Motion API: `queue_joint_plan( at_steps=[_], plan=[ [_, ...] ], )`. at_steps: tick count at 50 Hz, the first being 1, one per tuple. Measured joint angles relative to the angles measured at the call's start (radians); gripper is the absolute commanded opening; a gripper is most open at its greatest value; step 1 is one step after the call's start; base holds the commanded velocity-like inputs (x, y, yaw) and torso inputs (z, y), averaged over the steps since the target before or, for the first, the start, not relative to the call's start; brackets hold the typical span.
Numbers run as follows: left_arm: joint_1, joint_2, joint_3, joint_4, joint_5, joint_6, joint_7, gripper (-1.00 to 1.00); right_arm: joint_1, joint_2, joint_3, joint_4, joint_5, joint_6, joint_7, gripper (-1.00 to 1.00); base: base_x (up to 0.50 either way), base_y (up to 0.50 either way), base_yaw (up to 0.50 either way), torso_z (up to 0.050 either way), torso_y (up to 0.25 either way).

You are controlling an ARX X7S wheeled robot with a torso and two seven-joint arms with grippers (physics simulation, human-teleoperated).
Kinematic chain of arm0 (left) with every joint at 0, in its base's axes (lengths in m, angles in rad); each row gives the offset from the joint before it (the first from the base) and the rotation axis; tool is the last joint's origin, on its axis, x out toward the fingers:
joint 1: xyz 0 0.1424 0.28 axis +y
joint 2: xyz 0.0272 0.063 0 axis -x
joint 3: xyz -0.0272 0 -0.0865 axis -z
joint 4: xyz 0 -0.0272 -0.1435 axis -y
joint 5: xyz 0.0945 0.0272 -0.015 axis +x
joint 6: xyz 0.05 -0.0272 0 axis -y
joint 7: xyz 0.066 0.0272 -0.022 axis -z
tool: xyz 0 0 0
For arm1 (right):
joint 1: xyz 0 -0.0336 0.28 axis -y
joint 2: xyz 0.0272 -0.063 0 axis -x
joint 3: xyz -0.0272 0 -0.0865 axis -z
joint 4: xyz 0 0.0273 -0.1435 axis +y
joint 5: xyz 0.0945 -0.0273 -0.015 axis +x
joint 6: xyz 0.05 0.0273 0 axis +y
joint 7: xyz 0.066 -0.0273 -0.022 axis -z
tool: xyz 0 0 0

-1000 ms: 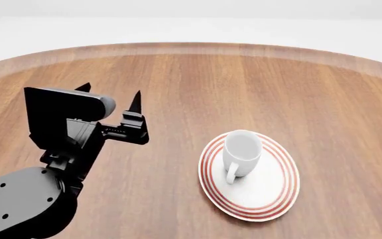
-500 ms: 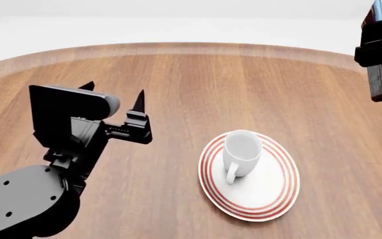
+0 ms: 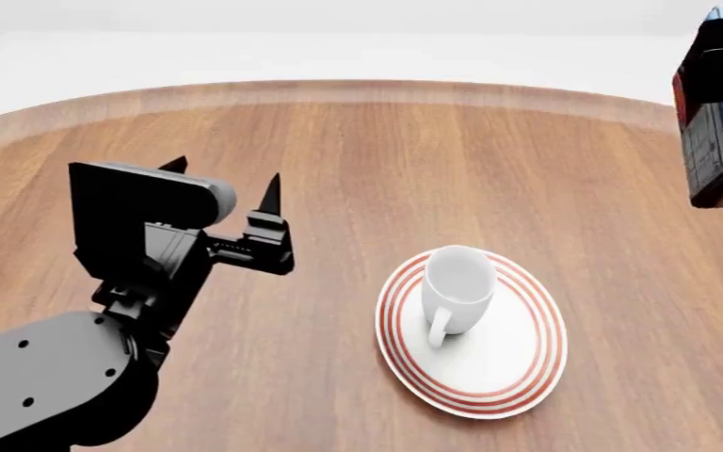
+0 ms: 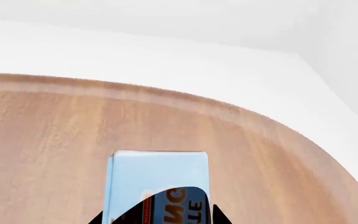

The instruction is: Pick up the white mug and put it on the plate, and put the chocolate pudding to the right of the plate.

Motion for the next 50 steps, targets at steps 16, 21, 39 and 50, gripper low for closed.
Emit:
queue_joint_plan(
  at_steps=[16, 21, 39, 50],
  plan=[
    [0.009, 0.007, 0.002, -0.007, 0.006, 0.001, 0.007, 1.00, -0.047, -0.049, 0.054, 0.169, 0.055, 0.053, 0.024, -1.00, 0.00, 0.00, 0.00, 0.000, 0.000],
    [0.012, 0.008, 0.002, -0.009, 0.007, 0.002, 0.009, 1.00, -0.051, -0.048, 0.009, 0.175, 0.040, 0.086, 0.006, -1.00, 0.00, 0.00, 0.00, 0.000, 0.000],
    [0.024, 0.005, 0.001, -0.012, 0.011, 0.007, 0.013, 1.00, -0.079, -0.012, -0.097, 0.150, 0.017, 0.162, -0.020, -1.00, 0.00, 0.00, 0.00, 0.000, 0.000],
    [0.032, 0.003, -0.001, -0.014, 0.014, 0.013, 0.015, 1.00, -0.118, 0.022, -0.124, 0.119, 0.033, 0.178, -0.023, -1.00, 0.00, 0.00, 0.00, 0.000, 0.000]
  ],
)
